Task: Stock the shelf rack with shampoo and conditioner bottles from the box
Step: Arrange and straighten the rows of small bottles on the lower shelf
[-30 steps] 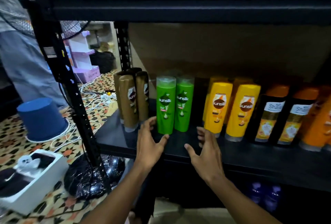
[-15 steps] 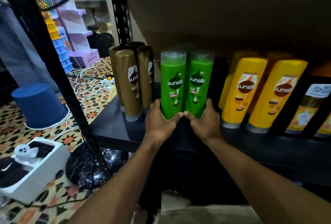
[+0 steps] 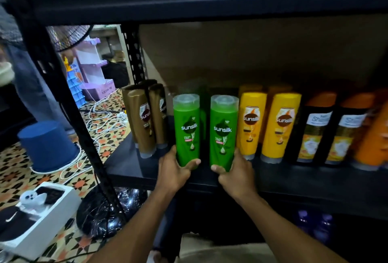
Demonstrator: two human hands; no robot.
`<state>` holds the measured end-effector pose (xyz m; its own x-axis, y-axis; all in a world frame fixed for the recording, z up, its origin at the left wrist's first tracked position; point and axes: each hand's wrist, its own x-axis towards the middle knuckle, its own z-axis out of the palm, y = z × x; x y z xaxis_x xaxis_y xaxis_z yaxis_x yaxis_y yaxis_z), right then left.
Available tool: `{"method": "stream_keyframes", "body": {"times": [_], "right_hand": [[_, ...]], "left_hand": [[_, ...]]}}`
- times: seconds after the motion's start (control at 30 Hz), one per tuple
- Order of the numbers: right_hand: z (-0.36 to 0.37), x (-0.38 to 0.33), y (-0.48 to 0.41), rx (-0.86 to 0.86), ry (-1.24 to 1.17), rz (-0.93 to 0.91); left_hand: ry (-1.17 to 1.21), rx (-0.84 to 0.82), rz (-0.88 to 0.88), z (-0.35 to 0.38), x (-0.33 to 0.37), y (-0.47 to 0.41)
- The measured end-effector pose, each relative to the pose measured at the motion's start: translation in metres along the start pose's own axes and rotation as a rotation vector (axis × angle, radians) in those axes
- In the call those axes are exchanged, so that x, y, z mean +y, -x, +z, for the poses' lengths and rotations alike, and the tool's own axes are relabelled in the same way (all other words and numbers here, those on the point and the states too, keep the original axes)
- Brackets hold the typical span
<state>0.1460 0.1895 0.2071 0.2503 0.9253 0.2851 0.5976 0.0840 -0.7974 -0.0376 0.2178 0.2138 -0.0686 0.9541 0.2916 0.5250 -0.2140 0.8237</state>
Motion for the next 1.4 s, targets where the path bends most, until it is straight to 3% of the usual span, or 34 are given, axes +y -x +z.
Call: {"method": "stream_keyframes", "body": {"times": [0.4, 0.6, 1.1, 1.27, 1.4], "right_hand": [[-0.141, 0.071, 0.036, -0.005, 0.073, 0.116], [-0.209, 0.115, 0.031, 0.093, 0.099, 0.175], [-0.221, 0.128, 0.028, 0.119, -0.067, 0.233], [-0.212, 0.112, 0.055, 0.365, -0.192, 0.176], [-0.189, 0.087, 0.092, 0.547, -0.113, 0.033]], "left_hand": [[0.046, -0.24, 0.091, 0.096, 0.079, 0.057], [0.121, -0.32, 0.154, 0.161, 0.12, 0.07], [0.259, -0.336, 0.085, 0.178, 0.128, 0.072], [0.266, -0.395, 0.087, 0.167, 0.122, 0.073], [0.262, -0.416, 0.087, 0.144, 0.108, 0.077]]}}
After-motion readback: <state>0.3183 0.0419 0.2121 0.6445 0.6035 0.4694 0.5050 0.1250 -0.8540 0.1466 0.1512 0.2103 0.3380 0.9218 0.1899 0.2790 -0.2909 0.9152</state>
